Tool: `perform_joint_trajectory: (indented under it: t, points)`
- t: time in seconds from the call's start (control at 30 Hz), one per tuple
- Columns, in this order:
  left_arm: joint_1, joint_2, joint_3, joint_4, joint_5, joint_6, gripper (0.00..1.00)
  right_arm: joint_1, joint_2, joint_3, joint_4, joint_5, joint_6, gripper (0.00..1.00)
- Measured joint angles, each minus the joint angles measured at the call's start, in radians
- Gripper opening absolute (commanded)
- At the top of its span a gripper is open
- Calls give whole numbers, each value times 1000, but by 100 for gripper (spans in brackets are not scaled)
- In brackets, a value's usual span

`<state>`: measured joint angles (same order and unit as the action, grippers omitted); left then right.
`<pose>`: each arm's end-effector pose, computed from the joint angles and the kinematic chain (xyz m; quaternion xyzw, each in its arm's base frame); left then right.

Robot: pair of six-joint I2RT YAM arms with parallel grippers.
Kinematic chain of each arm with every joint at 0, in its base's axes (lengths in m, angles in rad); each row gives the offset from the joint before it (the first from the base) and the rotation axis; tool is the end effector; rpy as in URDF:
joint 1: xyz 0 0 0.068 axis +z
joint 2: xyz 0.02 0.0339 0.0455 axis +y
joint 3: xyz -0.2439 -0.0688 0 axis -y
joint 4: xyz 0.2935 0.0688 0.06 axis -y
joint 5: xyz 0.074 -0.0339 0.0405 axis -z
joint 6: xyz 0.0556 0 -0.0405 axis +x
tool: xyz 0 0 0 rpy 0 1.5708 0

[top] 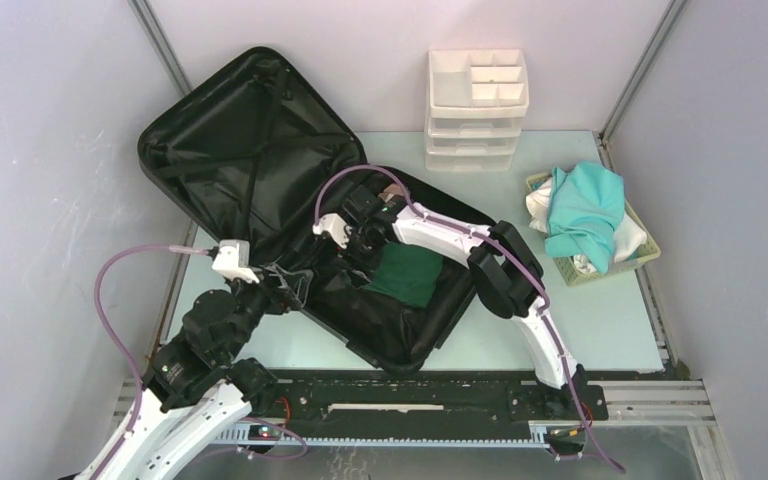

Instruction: Open, take out, and arrange the luggage

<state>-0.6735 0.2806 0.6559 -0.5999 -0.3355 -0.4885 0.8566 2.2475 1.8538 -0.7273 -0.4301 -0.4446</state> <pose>0.1365 -0.0855 0.3163 -0.0324 0.7772 -0.2282 0.5855 0.3237 0.4088 0.1343 -0.6147 0.7290 0.2482 0.1707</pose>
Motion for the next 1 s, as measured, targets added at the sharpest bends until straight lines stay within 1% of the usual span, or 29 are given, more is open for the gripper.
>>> perform_joint_trajectory:
  t: [0.07,0.1,0.2,0.27,0.4,0.47,0.6,0.73,1.0]
  points:
    - [0,-7,0,-6,-2,0,77,1,3,1,4,0,2,41]
    - [0,-13,0,-10,-2,0,77,1,3,1,-1,-17,14,36]
    - [0,-24,0,-18,-2,0,77,1,-2,10,-7,-24,26,23]
    - [0,-31,0,-18,-2,0,77,-7,-13,13,-8,-37,21,18]
    - [0,-34,0,-20,-2,0,76,-19,-15,12,-13,-78,18,17]
    - [0,-34,0,-21,-2,0,76,-23,-19,12,-16,-95,13,13]
    - [0,-34,0,-21,-2,0,76,-32,-37,12,-28,-131,7,12]
    - [0,-36,0,-24,-2,-1,75,-48,-67,12,-50,-181,-5,0]
    - [0,-40,1,-24,-1,-1,75,-113,-172,25,-145,-299,-54,0]
